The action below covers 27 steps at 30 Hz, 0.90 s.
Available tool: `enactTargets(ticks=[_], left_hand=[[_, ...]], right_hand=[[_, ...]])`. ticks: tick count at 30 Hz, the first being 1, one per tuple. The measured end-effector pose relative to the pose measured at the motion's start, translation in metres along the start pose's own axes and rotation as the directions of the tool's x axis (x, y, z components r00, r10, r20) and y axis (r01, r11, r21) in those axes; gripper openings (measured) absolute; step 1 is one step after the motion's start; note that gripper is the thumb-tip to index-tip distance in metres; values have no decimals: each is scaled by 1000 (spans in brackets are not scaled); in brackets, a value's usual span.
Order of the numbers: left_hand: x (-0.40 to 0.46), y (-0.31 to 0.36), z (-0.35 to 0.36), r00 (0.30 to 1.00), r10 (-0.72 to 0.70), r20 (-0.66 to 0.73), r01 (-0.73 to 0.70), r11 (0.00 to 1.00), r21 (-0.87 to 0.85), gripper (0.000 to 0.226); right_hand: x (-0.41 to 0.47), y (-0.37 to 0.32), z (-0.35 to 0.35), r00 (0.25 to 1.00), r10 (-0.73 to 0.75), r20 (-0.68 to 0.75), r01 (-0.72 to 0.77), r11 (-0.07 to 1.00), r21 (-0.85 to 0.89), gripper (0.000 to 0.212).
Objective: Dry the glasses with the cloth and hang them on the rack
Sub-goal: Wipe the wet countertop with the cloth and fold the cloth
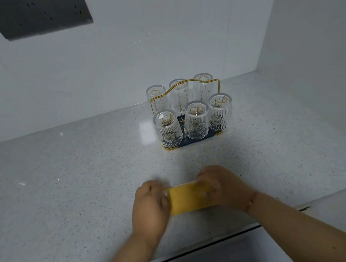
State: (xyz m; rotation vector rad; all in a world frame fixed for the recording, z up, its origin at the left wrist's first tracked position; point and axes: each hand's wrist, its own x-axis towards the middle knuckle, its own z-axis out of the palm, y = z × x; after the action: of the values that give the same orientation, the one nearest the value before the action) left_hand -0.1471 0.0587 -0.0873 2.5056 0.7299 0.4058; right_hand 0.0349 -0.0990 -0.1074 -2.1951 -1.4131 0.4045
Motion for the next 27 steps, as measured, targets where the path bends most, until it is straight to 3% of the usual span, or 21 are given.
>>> enactTargets(ticks=[3,6,10,13,15,17,19,21,25,27], left_hand=[[-38,11,10,989,2,145,-19,993,114,41],[-43,24,27,937,-145,319,73,972,225,63],[-16,28,38,926,-60,373,-22,977,211,72],[8,43,50,873,27,486,-114,982,149,79],[21,59,63,867,101,489,-183,975,123,83],[34,88,70,869,217,444,-297,948,117,68],[44,112,85,821,328,467,-407,910,76,70],[54,124,104,695,251,673,-353,936,16,82],[89,136,134,678,235,697,-435,892,122,60],[108,145,142,665,233,709,-468,871,152,59]], right_hand=[[-17,8,24,963,-248,105,265,944,-196,52],[-19,8,30,955,-263,135,291,913,-286,52],[-21,7,26,990,-114,85,138,913,-383,48],[-35,17,18,1000,5,-30,-17,910,-415,46],[-49,24,9,984,119,-132,-164,895,-414,48],[-62,32,-2,944,242,-224,-317,856,-409,51],[-74,41,-11,897,329,-294,-422,833,-358,52],[-87,50,-13,874,334,-354,-445,842,-305,50],[-99,71,-13,891,352,-286,-435,841,-321,64],[-87,83,-21,874,415,-254,-483,800,-356,66]])
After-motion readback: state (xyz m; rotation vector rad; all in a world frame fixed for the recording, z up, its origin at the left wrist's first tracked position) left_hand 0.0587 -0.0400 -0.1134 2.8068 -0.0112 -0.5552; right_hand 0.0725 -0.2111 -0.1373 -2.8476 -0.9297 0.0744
